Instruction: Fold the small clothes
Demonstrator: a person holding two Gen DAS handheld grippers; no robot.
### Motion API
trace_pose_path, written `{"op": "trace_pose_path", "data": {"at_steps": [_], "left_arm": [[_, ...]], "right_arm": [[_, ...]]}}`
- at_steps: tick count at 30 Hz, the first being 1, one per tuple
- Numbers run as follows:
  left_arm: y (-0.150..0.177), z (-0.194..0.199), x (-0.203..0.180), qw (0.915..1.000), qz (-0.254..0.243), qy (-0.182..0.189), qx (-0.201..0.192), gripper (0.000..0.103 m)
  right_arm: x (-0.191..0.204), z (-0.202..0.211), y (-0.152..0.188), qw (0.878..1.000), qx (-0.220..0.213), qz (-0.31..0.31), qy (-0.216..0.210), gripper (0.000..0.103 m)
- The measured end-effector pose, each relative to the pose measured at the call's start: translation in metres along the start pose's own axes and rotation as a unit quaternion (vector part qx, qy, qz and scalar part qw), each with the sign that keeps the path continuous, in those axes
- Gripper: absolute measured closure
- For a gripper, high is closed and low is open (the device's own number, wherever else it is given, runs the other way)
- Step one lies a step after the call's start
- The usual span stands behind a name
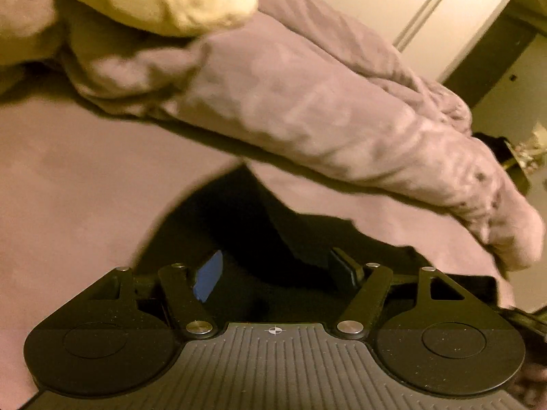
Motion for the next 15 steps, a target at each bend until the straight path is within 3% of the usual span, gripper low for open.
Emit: {"op": "trace_pose_path", "data": {"at_steps": [2,4,7,9,11,12,15], "left_arm": [[0.006,-0.013,-0.007,0.9997,-0.005,0.002,0.022,0.028],[0.01,-0.028,-0.009,0.9991,-0.014,-0.011,0.04,0.028],[0.011,-0.047,-0.01,0.9978,-0.009,-0.012,0.064,0.027],[0.014,-0.059,-0.009,0.9967,0.005,-0.011,0.081,0.024],[0.018,-0.068,-0.007,0.9961,0.016,-0.018,0.085,0.024],[0.021,-0.07,-0.007,0.9958,0.019,-0.017,0.088,0.024],[0.03,-0.073,-0.012,0.9951,0.017,-0.016,0.096,0.024]], "right_arm": [[0.005,-0.027,0.003,0.999,0.03,-0.045,0.003,0.043],[0.002,-0.042,0.002,0.995,0.031,-0.093,0.004,0.043],[-0.012,-0.061,0.005,0.981,0.055,-0.185,0.021,0.044],[-0.018,-0.069,0.002,0.975,0.061,-0.214,0.031,0.055],[-0.022,-0.077,0.004,0.972,0.077,-0.214,0.057,0.09],[-0.024,-0.081,0.004,0.972,0.084,-0.21,0.069,0.099],[-0.025,-0.088,0.001,0.979,0.08,-0.172,0.078,0.103]]}}
Point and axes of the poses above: each gripper's, at about its wrist camera, not at the fingertips, and z roughly against the way its jaws point, x to its left, y to its underside, the point moved 8 cm from there along -z, roughly the way its jaws point, and after that the axes turned 12 degrees about z, right-handed, at the moved point
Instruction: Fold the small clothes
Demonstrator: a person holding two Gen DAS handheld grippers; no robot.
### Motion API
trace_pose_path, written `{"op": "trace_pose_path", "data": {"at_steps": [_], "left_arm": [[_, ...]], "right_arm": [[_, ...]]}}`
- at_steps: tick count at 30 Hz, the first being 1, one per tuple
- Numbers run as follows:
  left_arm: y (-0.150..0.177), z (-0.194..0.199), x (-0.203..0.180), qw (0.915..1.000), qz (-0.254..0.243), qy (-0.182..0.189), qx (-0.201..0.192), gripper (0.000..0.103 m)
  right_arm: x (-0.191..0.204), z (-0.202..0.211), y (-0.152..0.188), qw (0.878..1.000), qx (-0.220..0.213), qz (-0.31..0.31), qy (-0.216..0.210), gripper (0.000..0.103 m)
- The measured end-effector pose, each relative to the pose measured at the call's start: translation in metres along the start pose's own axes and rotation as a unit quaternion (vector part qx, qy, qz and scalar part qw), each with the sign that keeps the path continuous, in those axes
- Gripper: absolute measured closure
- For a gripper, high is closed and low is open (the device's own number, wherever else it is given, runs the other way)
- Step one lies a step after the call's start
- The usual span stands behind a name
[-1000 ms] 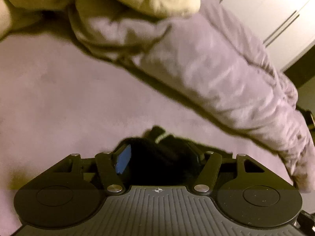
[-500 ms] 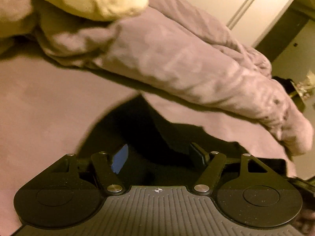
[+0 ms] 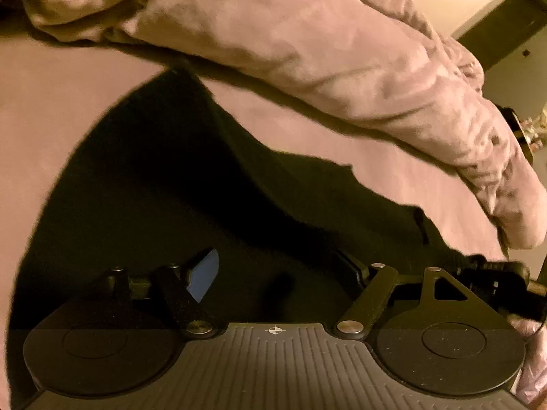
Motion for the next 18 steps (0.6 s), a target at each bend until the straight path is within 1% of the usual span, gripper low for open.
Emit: {"op": "trace_pose_path", "data": {"at_steps": [1,3,5,6,7,8,9,10,11,13,16,18], "left_arm": [[0.003,-0.001,-0.005,0.9999,-0.01,0.003,0.003,0.024],[0.007,-0.001,-0.011,0.9996,-0.028,0.0,0.002,0.024],[0.006,-0.001,-0.016,0.9995,-0.031,0.005,0.001,0.024],[0.005,0.0,-0.017,0.9997,-0.024,0.011,0.004,0.024],[0.002,0.001,-0.017,0.9996,-0.01,0.024,0.009,0.024],[-0.001,0.001,-0.018,0.9992,0.008,0.037,0.015,0.024],[-0.004,0.001,-0.017,0.9986,0.025,0.044,0.018,0.024],[-0.007,0.001,-0.016,0.9977,0.041,0.05,0.021,0.024],[-0.009,-0.001,-0.015,0.9969,0.054,0.051,0.025,0.024],[-0.01,-0.006,-0.017,0.9963,0.059,0.048,0.039,0.024],[0.001,-0.017,-0.023,0.9958,0.033,0.044,0.073,0.026],[0.014,-0.023,-0.031,0.9938,0.015,0.047,0.1,0.032]], "right_arm": [[0.003,0.005,-0.004,1.0,-0.018,0.023,-0.002,0.103],[0.01,0.021,-0.017,0.995,-0.079,0.059,-0.011,0.103],[0.011,0.035,-0.021,0.992,-0.103,0.064,-0.021,0.102],[0.014,0.041,-0.019,0.991,-0.105,0.075,-0.034,0.101],[0.017,0.045,-0.016,0.99,-0.095,0.091,-0.045,0.1],[0.02,0.047,-0.009,0.99,-0.076,0.103,-0.055,0.096],[0.018,0.049,-0.004,0.991,-0.062,0.099,-0.061,0.093],[0.016,0.05,0.002,0.992,-0.048,0.094,-0.066,0.085],[0.012,0.05,0.006,0.993,-0.036,0.094,-0.058,0.078],[0.004,0.054,0.011,0.994,-0.03,0.105,-0.015,0.076],[-0.009,0.071,0.012,0.988,-0.056,0.137,0.045,0.074],[-0.008,0.072,0.018,0.987,-0.045,0.15,0.032,0.074]]}}
Point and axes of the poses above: each gripper's, at about its wrist camera, not at the fingertips, and z roughly against the way its jaws point, x to its left, y to its underside, the point moved 8 cm from there along -z, roughly the way its jaws point, and after that the axes turned 12 degrees about z, right-handed, at the moved point
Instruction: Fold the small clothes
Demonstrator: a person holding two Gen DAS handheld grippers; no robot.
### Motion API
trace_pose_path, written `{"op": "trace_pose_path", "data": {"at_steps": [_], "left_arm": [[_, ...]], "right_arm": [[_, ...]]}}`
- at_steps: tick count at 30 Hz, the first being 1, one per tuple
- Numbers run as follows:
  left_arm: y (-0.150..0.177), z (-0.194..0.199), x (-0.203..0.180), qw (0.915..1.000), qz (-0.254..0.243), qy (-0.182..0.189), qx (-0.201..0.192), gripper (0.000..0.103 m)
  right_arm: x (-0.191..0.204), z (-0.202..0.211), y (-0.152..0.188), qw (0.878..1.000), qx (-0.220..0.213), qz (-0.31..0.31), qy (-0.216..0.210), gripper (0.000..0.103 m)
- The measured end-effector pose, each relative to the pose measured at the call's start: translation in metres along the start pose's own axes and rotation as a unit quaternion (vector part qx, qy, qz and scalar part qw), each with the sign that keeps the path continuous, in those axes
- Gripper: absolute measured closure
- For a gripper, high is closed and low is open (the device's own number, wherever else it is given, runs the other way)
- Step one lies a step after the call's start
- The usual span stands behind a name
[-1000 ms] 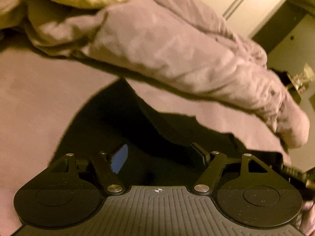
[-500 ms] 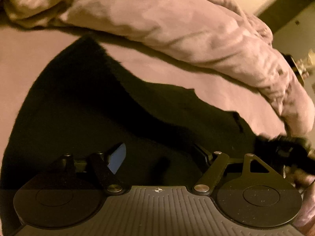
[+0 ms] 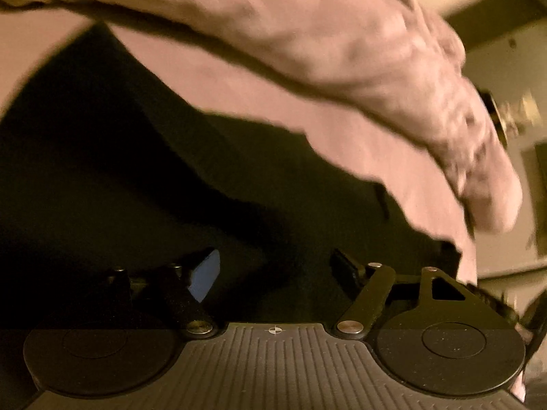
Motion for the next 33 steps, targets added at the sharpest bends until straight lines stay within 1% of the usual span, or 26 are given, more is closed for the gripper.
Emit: {"op": "trace_pose_path", "data": {"at_steps": [1,3,5,6,9,11,12,14,15,16,18,19,20,21,22,24,26,27,30,31,33], "left_arm": [[0.007,-0.004,-0.004,0.9999,-0.004,0.007,0.014,0.032],[0.023,-0.011,-0.013,0.999,-0.01,0.027,0.035,0.031],[0.039,-0.016,-0.018,0.998,-0.021,0.029,0.051,0.031],[0.048,-0.018,-0.021,0.9976,-0.031,0.025,0.056,0.031],[0.066,-0.027,-0.025,0.9952,-0.084,0.0,0.05,0.03],[0.068,-0.037,-0.025,0.9938,-0.101,-0.02,0.042,0.03],[0.066,-0.041,-0.025,0.9935,-0.106,-0.026,0.034,0.032],[0.059,-0.046,-0.029,0.9936,-0.11,-0.025,0.008,0.032],[0.055,-0.047,-0.029,0.9936,-0.11,-0.026,-0.008,0.032],[0.051,-0.047,-0.031,0.9938,-0.105,-0.026,-0.025,0.032],[0.04,-0.047,-0.035,0.9917,-0.105,-0.028,-0.068,0.031],[0.035,-0.046,-0.037,0.9876,-0.117,-0.038,-0.098,0.031],[0.029,-0.044,-0.037,0.9817,-0.132,-0.06,-0.123,0.031],[0.028,-0.044,-0.036,0.9795,-0.138,-0.074,-0.127,0.033],[0.029,-0.042,-0.036,0.9808,-0.134,-0.071,-0.123,0.032],[0.037,-0.029,-0.037,0.9844,-0.123,-0.052,-0.114,0.028],[0.052,-0.013,-0.035,0.9868,-0.119,-0.028,-0.107,0.024],[0.06,-0.006,-0.033,0.9877,-0.118,-0.015,-0.102,0.023],[0.087,0.006,-0.028,0.9903,-0.106,0.003,-0.089,0.018],[0.095,0.007,-0.024,0.9914,-0.099,0.004,-0.085,0.017],[0.113,0.006,-0.017,0.9919,-0.095,-0.008,-0.084,0.017]], "right_arm": [[0.002,0.0,0.005,1.0,0.01,0.005,-0.01,0.074],[0.022,-0.001,0.011,0.998,0.025,0.029,-0.049,0.074],[0.05,0.001,0.02,0.994,0.033,0.067,-0.084,0.074],[0.064,0.003,0.027,0.99,0.042,0.092,-0.095,0.074],[0.092,0.004,0.047,0.981,0.053,0.161,-0.095,0.074],[0.099,-0.009,0.064,0.975,0.065,0.203,-0.069,0.077],[0.102,-0.015,0.068,0.972,0.055,0.223,-0.058,0.078],[0.106,-0.025,0.062,0.967,0.022,0.248,-0.05,0.079],[0.104,-0.029,0.056,0.969,0.013,0.24,-0.05,0.079],[0.1,-0.035,0.048,0.974,0.007,0.221,-0.053,0.079],[0.093,-0.044,0.031,0.981,-0.017,0.184,-0.064,0.083],[0.09,-0.048,0.024,0.982,-0.027,0.174,-0.061,0.084],[0.086,-0.051,0.019,0.984,-0.03,0.165,-0.06,0.084],[0.084,-0.051,0.015,0.986,-0.034,0.15,-0.062,0.084],[0.081,-0.046,0.016,0.988,-0.032,0.131,-0.069,0.084],[0.074,-0.025,0.017,0.991,-0.043,0.103,-0.08,0.082],[0.067,0.004,0.026,0.989,-0.064,0.097,-0.09,0.081],[0.061,0.021,0.036,0.989,-0.069,0.093,-0.097,0.081],[0.055,0.044,0.07,0.99,-0.049,0.085,-0.103,0.081],[0.054,0.049,0.082,0.99,-0.043,0.082,-0.104,0.081],[0.052,0.056,0.106,0.99,-0.029,0.081,-0.109,0.081]]}}
Point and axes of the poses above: each gripper's, at about its wrist camera, not at the fingertips, and z roughly against the way its jaws point, x to its left, y to its underside, the point moved 8 cm from there along -z, roughly the way its jaws point, and after that the axes turned 12 degrees about z, right-handed, at the moved point
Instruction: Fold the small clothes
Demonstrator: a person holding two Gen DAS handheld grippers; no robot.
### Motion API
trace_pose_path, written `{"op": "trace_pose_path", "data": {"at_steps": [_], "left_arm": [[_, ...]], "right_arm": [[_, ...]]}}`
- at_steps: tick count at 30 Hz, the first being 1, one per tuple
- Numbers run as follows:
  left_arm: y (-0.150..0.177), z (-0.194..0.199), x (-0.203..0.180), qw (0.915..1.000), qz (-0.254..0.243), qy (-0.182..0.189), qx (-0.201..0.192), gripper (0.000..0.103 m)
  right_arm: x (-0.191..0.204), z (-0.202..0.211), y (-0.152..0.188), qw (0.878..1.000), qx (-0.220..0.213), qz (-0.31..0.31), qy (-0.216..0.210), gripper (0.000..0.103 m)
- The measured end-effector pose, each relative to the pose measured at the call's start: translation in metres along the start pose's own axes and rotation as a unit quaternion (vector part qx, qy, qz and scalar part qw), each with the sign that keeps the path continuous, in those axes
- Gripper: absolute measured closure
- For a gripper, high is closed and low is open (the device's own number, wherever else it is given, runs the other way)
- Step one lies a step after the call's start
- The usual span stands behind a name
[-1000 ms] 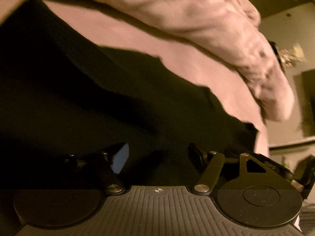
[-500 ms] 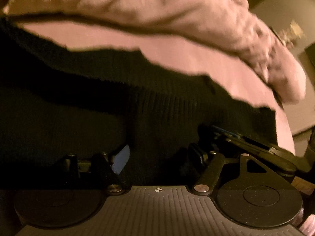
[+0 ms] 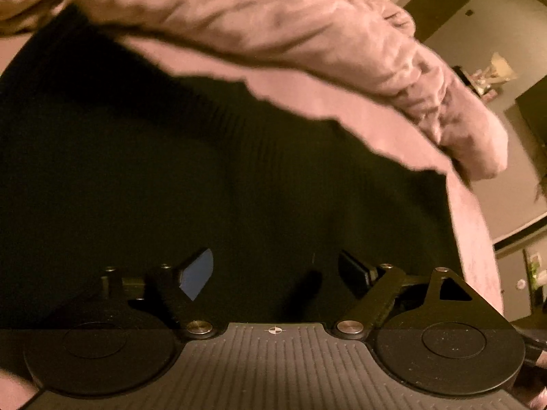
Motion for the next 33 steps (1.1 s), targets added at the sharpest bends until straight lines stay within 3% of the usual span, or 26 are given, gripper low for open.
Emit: {"op": "trace_pose_path", "data": {"at_steps": [3,6,11,17,20,26,29,33], "left_arm": [[0.019,-0.004,0.0,0.999,-0.037,-0.026,-0.004,0.016],[0.021,-0.011,-0.003,0.997,-0.065,-0.041,-0.006,0.013],[0.007,-0.022,0.009,0.9992,0.002,-0.037,-0.016,0.015],[0.006,0.014,0.036,0.9969,0.07,-0.012,-0.033,0.019],[0.015,0.036,0.053,0.996,0.08,-0.013,-0.038,0.016],[0.041,0.06,0.095,0.9913,0.111,-0.058,-0.039,0.013],[0.042,0.07,0.105,0.9894,0.126,-0.055,-0.047,0.012],[0.036,0.076,0.123,0.9824,0.161,-0.068,-0.067,0.011]], "right_arm": [[-0.001,-0.003,0.027,1.0,0.012,-0.008,0.008,0.08],[-0.001,-0.014,0.031,1.0,0.009,-0.008,0.014,0.08],[-0.003,-0.014,0.017,0.999,-0.012,0.008,0.038,0.08],[-0.025,0.007,0.008,0.997,-0.03,-0.029,0.068,0.079],[-0.039,0.023,0.02,0.996,-0.028,-0.047,0.077,0.079],[-0.053,0.046,0.06,0.991,-0.007,-0.097,0.091,0.074],[-0.055,0.055,0.076,0.987,-0.007,-0.139,0.085,0.065],[-0.062,0.057,0.089,0.981,-0.01,-0.175,0.082,0.065]]}}
Point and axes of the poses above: each gripper's, at about its wrist camera, not at the fingertips, and z roughly against the way its jaws point, x to its left, y to its underside, the point moved 8 cm from there along -z, roughly the way its jaws point, and after that the axes turned 12 degrees about z, right-handed, at the moved point
